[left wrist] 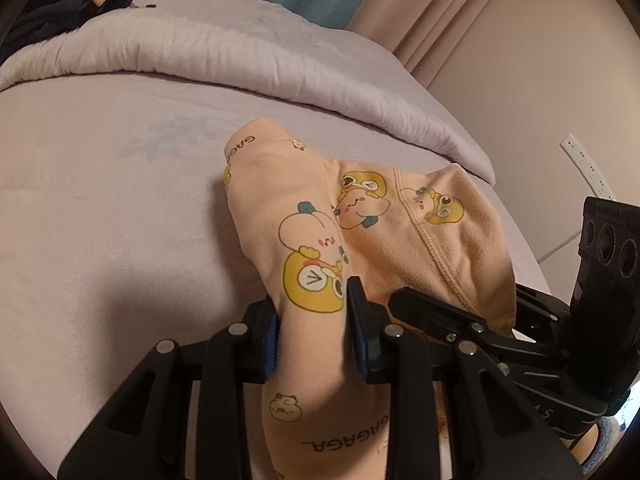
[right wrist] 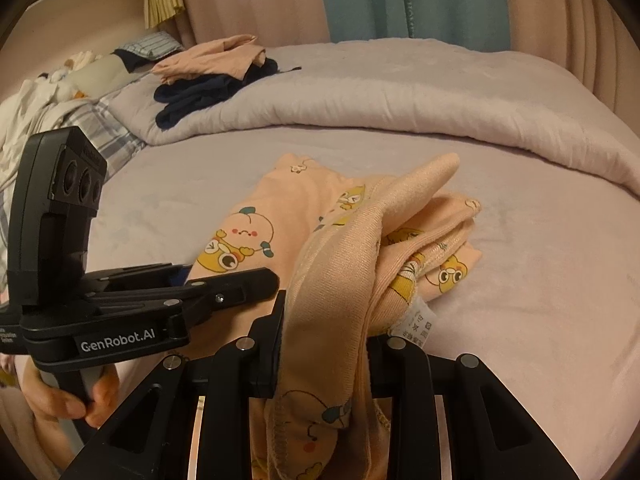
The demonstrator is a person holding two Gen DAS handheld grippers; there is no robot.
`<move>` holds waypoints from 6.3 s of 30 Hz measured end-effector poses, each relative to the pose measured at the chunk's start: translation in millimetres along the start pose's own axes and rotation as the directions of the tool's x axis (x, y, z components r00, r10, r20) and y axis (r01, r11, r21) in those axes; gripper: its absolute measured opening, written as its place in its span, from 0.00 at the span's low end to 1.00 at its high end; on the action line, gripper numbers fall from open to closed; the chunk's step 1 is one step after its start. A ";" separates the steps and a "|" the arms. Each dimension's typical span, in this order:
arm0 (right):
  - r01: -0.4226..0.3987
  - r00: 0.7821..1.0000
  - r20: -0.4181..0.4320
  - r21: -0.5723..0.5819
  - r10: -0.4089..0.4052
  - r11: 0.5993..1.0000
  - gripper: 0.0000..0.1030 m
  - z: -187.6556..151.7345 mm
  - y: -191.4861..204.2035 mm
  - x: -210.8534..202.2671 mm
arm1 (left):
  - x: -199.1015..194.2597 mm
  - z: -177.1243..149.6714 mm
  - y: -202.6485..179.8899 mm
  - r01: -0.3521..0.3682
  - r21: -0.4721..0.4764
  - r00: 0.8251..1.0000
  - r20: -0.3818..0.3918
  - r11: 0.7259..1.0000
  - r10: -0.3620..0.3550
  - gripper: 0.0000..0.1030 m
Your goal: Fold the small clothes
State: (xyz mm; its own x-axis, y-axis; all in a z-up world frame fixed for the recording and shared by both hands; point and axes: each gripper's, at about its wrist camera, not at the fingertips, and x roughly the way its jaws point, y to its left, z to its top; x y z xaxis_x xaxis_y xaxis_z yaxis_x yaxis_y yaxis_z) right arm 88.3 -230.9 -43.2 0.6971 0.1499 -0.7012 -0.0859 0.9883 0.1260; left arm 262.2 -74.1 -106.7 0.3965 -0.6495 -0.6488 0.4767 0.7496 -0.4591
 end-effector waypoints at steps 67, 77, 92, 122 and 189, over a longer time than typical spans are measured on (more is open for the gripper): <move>-0.180 0.972 0.145 -0.051 0.185 0.982 0.29 -58.2 46.2 -152.7 | -169.2 -92.6 -113.3 -0.191 0.134 0.980 0.076 0.972 0.182 0.30; -0.207 0.967 0.135 -0.088 0.217 0.974 0.29 -60.7 61.7 -152.3 | -188.3 -106.4 -105.2 -0.228 0.101 0.971 0.094 0.968 0.219 0.30; -0.232 0.962 0.116 -0.135 0.248 0.963 0.29 -52.2 80.3 -140.2 | -207.1 -109.8 -77.1 -0.250 0.046 0.963 0.111 0.967 0.244 0.30; -0.242 0.965 0.066 -0.147 0.254 0.959 0.28 -35.1 101.6 -107.1 | -209.9 -98.4 -25.6 -0.259 -0.025 0.961 0.095 0.966 0.260 0.30; -0.224 0.973 0.031 -0.117 0.229 0.967 0.28 -12.4 115.8 -49.9 | -157.5 -55.1 47.0 -0.311 -0.038 0.949 0.043 0.950 0.313 0.30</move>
State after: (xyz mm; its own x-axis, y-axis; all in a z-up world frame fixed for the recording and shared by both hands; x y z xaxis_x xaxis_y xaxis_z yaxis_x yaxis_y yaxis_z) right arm 34.8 -123.5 -2.2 0.6808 0.3717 -0.6311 -0.3230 0.9257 0.1968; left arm 178.9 70.4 -59.6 0.5587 -0.3874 -0.7333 0.2993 0.9188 -0.2573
